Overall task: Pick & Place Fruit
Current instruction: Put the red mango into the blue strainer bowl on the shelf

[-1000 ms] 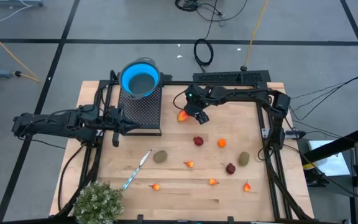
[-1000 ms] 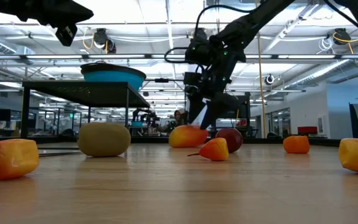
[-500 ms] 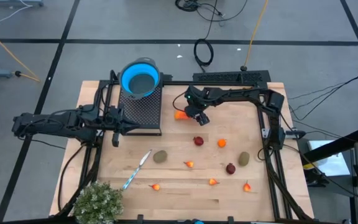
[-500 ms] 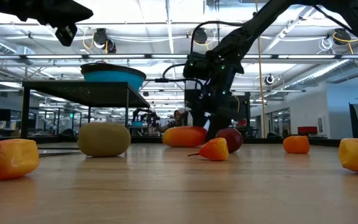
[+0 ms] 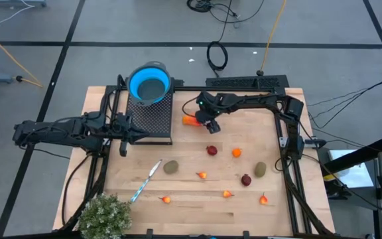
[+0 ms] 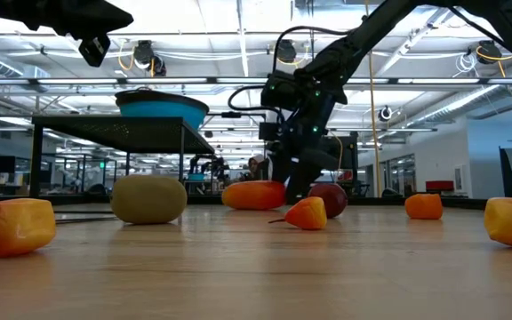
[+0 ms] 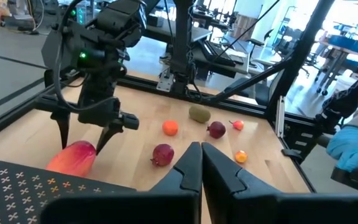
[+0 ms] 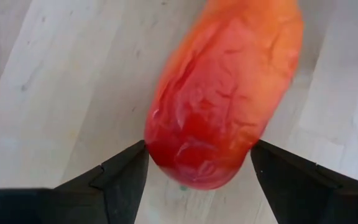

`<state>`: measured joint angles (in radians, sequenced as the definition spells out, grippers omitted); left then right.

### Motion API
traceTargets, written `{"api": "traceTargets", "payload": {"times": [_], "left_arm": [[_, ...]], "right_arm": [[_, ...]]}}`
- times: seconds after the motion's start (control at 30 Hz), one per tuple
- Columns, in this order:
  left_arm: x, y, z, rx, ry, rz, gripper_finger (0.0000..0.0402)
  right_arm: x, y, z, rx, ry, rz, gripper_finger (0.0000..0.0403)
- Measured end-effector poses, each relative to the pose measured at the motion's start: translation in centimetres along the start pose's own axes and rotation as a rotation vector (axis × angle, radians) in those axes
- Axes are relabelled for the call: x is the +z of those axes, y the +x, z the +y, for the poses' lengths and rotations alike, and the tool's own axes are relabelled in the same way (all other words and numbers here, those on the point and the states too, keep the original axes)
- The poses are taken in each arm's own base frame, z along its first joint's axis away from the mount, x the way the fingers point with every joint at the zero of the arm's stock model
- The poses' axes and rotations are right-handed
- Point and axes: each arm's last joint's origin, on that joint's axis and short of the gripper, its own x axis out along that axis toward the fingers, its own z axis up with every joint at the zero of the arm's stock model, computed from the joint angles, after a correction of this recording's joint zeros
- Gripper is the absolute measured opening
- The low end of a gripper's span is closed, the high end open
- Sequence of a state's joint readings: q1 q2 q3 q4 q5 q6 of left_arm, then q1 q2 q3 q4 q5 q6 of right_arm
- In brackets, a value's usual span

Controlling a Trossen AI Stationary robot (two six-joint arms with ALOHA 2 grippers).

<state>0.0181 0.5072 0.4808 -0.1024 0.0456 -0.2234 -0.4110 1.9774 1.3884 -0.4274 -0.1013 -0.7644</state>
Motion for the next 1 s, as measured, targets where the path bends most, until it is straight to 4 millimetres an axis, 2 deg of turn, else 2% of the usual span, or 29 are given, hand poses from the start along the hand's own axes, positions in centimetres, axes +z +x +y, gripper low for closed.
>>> {"api": "traceTargets", "payload": {"times": [0.27, 0.47, 0.8, 1.0], "left_arm": [[0.0, 0.0, 0.0, -0.006, -0.007, 0.001, 0.0016], [0.0, 0.0, 0.0, -0.006, -0.008, 0.001, 0.0004], [0.0, 0.0, 0.0, -0.006, -0.008, 0.002, 0.0018], [0.0, 0.0, 0.0, -0.006, -0.008, 0.002, 0.0010]], "right_arm": [[0.6, -0.2, 0.6, 0.006, 0.028, 0.003, 0.0302], [1.5, -0.5, 1.4, 0.012, 0.011, -0.027, 0.0313], [1.9, -0.5, 1.5, -0.016, 0.157, -0.030, 0.0337], [2.4, -1.0, 1.8, -0.019, 0.203, -0.052, 0.0345]]}}
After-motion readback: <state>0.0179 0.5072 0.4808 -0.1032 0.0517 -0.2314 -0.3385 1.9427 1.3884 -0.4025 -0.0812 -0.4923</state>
